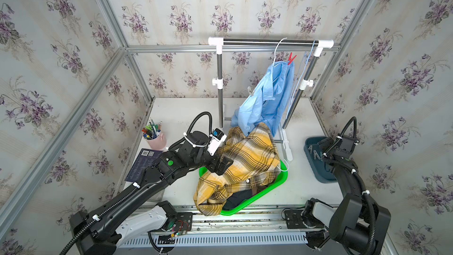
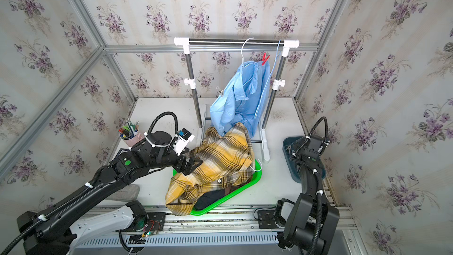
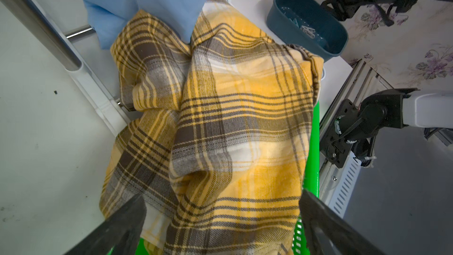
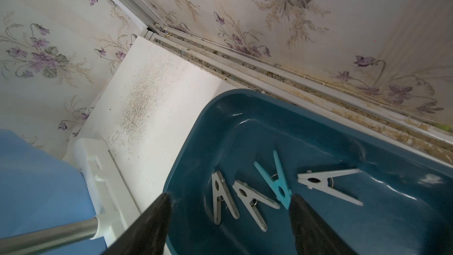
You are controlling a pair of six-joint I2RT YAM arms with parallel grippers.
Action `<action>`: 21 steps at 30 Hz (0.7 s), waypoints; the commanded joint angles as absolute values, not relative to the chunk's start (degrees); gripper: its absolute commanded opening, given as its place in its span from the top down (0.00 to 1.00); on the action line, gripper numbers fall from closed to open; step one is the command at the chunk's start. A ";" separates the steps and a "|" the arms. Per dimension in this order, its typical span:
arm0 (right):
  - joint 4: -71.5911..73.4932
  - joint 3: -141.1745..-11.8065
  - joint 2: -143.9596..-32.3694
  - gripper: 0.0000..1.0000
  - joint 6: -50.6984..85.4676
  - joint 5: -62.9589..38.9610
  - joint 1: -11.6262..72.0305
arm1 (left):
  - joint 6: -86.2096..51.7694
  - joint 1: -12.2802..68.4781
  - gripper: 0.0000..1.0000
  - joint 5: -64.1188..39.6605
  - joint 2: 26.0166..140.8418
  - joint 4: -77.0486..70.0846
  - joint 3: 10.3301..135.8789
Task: Remove the clothespins securing long-sleeve shirts to the hanger
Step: Place the clamp in the storage box.
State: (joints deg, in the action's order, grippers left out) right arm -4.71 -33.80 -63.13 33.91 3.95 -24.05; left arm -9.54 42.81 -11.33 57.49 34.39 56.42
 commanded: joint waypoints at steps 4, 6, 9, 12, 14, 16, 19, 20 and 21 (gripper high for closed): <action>-13.52 -38.14 -56.06 0.33 31.30 -6.80 -17.74 | -10.11 44.13 0.01 -13.55 60.27 36.04 57.74; -18.34 -38.76 -54.43 0.36 31.29 -12.26 -10.16 | -10.65 45.12 0.02 -13.37 62.13 35.88 57.40; -22.32 -36.70 -51.33 0.42 32.89 -19.95 -0.90 | -11.59 46.87 0.03 -13.89 64.51 35.40 57.15; -25.76 -33.23 -46.60 0.46 35.44 -23.67 5.13 | -12.12 49.43 0.03 -13.24 66.46 34.36 57.30; -26.46 -30.93 -43.14 0.49 37.21 -26.44 6.34 | -12.88 50.07 0.03 -12.86 67.84 33.22 57.03; -27.35 -29.70 -40.27 0.51 38.48 -27.97 6.50 | -13.65 50.34 0.03 -12.83 69.08 32.25 56.88; -30.07 -29.85 -37.96 0.52 38.04 -27.73 6.59 | -13.87 50.67 0.04 -12.47 70.69 31.30 56.36; -31.46 -30.06 -37.55 0.52 37.38 -27.14 6.53 | -13.91 50.76 0.04 -12.18 71.10 31.13 56.21; -32.20 -29.87 -37.24 0.52 37.10 -27.36 6.54 | -14.02 50.84 0.04 -12.11 71.35 30.82 55.98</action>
State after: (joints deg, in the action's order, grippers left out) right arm -28.60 -29.71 -38.00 37.15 -26.04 6.42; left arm -12.78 50.65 -12.80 70.83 32.73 56.34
